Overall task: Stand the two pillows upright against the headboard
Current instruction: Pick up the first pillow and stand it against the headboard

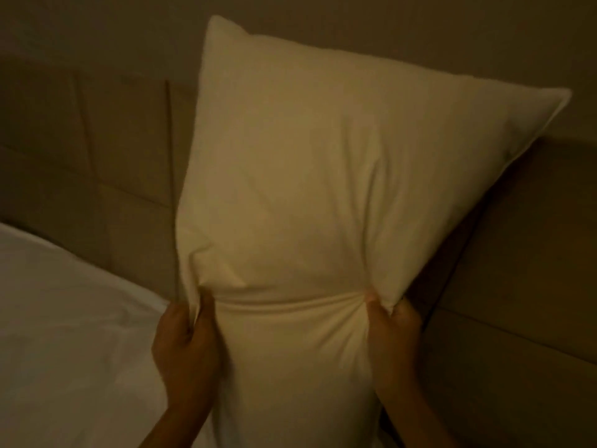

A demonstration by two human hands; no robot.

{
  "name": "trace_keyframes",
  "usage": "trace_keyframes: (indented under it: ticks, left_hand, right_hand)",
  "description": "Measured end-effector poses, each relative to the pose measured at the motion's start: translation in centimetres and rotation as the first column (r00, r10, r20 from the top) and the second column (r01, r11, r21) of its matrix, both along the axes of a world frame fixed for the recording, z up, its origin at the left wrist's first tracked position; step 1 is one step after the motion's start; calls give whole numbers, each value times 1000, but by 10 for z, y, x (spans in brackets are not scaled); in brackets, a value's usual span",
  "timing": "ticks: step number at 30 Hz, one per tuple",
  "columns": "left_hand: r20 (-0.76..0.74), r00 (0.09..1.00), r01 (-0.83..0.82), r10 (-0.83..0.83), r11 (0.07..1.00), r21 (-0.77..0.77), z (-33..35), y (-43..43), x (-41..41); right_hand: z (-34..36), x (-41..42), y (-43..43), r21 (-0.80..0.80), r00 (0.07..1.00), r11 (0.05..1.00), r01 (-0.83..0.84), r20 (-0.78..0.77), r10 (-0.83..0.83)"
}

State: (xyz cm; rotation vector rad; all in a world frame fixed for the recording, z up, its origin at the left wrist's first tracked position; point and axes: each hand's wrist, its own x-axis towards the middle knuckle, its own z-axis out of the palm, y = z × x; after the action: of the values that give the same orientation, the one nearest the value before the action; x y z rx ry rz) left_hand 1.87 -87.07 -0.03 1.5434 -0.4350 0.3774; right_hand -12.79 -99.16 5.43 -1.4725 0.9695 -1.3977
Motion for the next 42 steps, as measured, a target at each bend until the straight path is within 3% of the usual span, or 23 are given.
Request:
trace_keyframes:
  ticks: [6, 13, 18, 21, 24, 26, 29, 33, 35, 38, 42]
  left_hand:
    - [-212, 973, 118, -91, 986, 117, -62, -17, 3]
    - [-112, 974, 216, -197, 956, 198, -47, -16, 17]
    - [-157, 947, 308, -279, 929, 206, -45, -7, 23]
    - [-276, 891, 388, -361, 920, 52, -36, -1, 25]
    - [-414, 794, 413, -445, 895, -169, -14, 7, 35]
    - [-447, 731, 441, -515, 857, -267, 2, 9, 48]
    - [-444, 676, 501, -588, 809, -308, 21, 4, 63]
    - [-441, 618, 591, -651, 755, -284, 29, -11, 84]
    - [-428, 630, 609, -648, 754, -245, 29, -25, 91]
    - [-400, 736, 548, -547, 827, -122, 31, -47, 89]
    - [-328, 824, 456, -462, 884, -101, 48, -59, 85]
  right_hand:
    - [-58, 3, -10, 24, 999, 999, 38, -23, -37]
    - [-58, 6, -7, -15, 995, 998, 62, -71, -63]
    - [-59, -6, 3, -28, 992, 1000, -3, -127, -1]
    - [-55, -17, 7, -6, 983, 995, -104, -156, 102]
    - [-44, -25, 11, 101, 970, 969, -225, -75, 233]
    - [-29, -26, 11, 172, 976, 961, -218, 17, 218]
    - [2, -28, 5, 180, 969, 958, -223, 148, 197]
    - [38, -34, -12, 174, 963, 953, -250, 145, 226]
    - [43, -35, -18, 212, 972, 948, -237, 46, 232]
    - [37, -21, -16, 180, 973, 964, -196, -90, 214]
    - [39, 8, -13, 26, 991, 1000, 2, -131, 2]
